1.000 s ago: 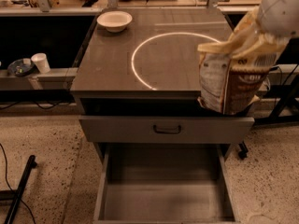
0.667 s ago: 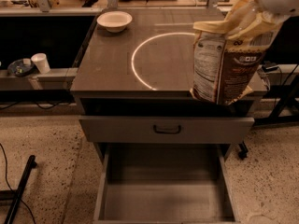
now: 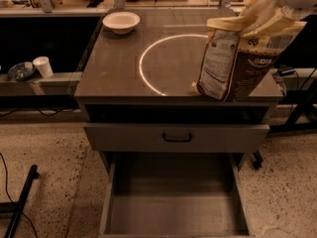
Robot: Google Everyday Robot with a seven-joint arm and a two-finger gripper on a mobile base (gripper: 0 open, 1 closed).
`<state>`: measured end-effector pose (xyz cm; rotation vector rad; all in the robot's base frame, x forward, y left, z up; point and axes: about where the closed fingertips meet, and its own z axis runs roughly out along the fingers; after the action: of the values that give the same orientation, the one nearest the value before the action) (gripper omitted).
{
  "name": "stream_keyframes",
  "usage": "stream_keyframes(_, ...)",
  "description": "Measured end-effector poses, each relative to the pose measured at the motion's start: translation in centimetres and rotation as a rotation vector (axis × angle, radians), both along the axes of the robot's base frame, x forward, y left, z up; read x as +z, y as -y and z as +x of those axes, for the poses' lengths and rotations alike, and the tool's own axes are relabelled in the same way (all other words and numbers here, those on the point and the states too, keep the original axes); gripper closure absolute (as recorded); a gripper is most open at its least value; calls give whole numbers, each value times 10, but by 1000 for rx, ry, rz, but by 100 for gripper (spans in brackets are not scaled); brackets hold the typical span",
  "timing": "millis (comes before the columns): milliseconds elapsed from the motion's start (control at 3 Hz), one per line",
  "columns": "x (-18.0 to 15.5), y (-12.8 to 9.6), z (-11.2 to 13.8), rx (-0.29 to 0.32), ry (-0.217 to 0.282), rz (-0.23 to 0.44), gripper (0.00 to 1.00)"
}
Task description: Pick brown chip bag from middle drawer and place on counter
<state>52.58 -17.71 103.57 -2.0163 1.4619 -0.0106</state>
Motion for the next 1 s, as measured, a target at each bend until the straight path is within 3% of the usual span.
stream_keyframes(333,28,-9,16,43,137,11,100)
stream_keyframes(667,47,-24,52,57,296,32,100)
stream_keyframes(1000,53,-47,104,27,434,63,100)
